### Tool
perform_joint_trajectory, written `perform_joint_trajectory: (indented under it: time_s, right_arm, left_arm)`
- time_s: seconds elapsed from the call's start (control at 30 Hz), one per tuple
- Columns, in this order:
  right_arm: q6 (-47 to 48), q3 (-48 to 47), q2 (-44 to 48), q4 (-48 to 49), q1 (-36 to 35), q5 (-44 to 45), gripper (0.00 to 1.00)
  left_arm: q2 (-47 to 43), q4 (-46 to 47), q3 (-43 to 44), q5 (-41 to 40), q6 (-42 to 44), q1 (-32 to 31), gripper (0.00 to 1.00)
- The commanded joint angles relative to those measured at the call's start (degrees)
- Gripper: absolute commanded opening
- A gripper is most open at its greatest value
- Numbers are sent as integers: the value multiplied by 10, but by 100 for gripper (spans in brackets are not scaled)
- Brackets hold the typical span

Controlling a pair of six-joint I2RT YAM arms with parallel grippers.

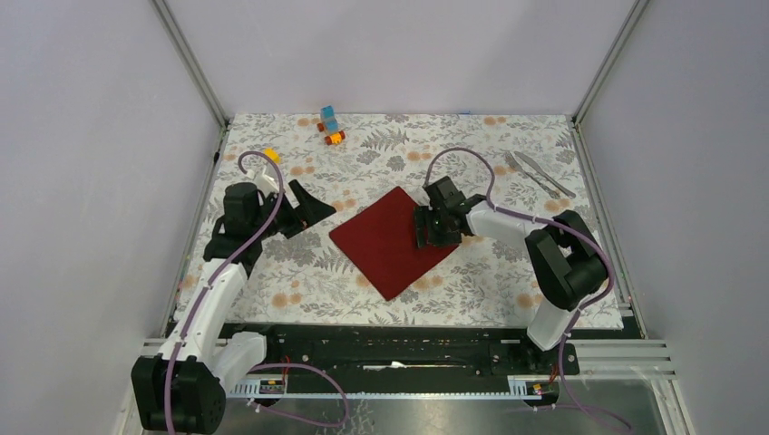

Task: Fold the napkin into a case and place the utensils inside
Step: Move the lower triangle-folded napkin to the center of the board, then pick up the lower triangle-folded napkin from the center of the board.

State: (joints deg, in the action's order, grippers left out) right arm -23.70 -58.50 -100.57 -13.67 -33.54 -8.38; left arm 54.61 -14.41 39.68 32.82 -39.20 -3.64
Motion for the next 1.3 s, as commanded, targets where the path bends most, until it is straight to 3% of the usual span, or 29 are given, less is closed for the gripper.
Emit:
perform_joint_trajectory:
  time_s: [0.0, 0.1, 0.2, 0.6, 0.9, 1.0, 1.13, 1.27]
  right_arm:
    - [119, -60, 55, -137, -100, 189, 82]
    - [140, -126, 42, -178, -196, 165, 95]
    - [145, -173, -6, -217, -256, 115, 95]
    - [156, -222, -111, -285, -286, 78, 65]
    - [151, -241, -167, -291, -304, 120, 62]
    - [142, -246, -186, -294, -310, 151, 55]
    - [127, -240, -192, -295, -316, 230, 37]
    - [125, -225, -163, -274, -317, 249, 19]
  left_arm:
    - [-16, -14, 35, -29, 19, 0, 86]
    - [-12, -39, 48, -66, 46, 0, 86]
    - [-5, -66, 62, -99, 73, 0, 87]
    - [-6, -64, 49, -89, 75, 1, 88]
    - [-4, -64, 54, -92, 81, 1, 88]
    - [-5, -68, 56, -92, 82, 1, 88]
    - [-9, -71, 53, -97, 81, 1, 89]
    - [-7, -70, 39, -120, 55, 1, 90]
